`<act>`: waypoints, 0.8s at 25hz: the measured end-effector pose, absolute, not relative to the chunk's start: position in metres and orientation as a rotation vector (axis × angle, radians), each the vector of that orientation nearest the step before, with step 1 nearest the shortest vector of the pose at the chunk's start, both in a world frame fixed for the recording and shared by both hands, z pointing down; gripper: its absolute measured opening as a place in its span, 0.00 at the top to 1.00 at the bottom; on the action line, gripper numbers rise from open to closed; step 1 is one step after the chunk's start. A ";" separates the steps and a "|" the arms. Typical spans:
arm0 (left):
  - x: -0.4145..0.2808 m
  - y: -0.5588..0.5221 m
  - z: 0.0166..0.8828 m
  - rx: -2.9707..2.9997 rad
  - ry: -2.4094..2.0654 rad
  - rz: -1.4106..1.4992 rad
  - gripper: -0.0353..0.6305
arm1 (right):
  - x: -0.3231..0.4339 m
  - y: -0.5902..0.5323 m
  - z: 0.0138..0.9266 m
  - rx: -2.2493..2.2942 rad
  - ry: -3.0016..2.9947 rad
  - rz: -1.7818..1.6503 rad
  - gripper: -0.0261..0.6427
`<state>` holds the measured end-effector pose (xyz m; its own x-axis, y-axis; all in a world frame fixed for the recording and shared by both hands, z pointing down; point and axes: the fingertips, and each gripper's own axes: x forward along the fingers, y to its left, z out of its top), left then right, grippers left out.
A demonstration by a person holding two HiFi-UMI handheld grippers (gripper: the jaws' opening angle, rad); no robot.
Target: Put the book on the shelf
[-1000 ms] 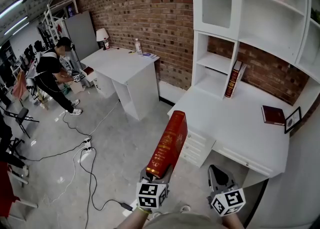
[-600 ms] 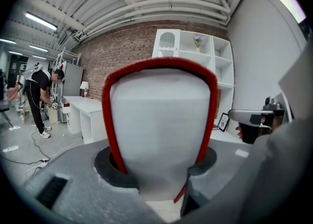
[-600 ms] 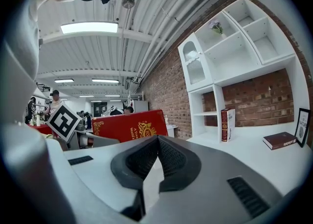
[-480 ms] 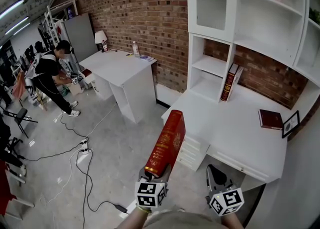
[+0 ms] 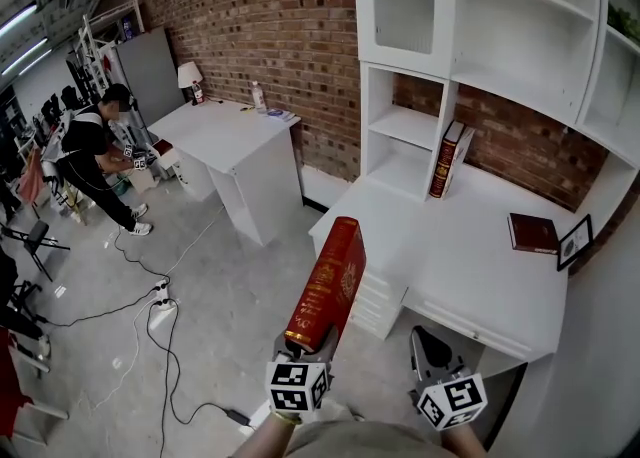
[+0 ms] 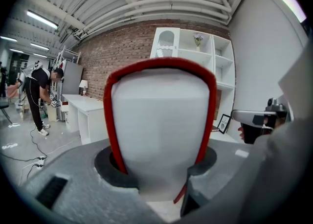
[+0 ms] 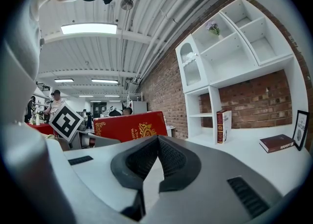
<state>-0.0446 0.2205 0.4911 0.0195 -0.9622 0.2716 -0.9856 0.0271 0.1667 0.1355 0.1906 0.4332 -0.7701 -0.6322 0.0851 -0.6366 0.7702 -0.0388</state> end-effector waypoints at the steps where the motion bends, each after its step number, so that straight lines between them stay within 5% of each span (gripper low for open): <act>1: -0.044 0.219 0.491 1.996 -2.000 0.109 0.59 | 0.137 0.190 0.433 1.040 -2.892 0.102 0.95; 20: -0.060 0.162 0.492 2.017 -1.974 0.136 0.59 | 0.124 0.139 0.438 1.083 -2.866 0.128 0.95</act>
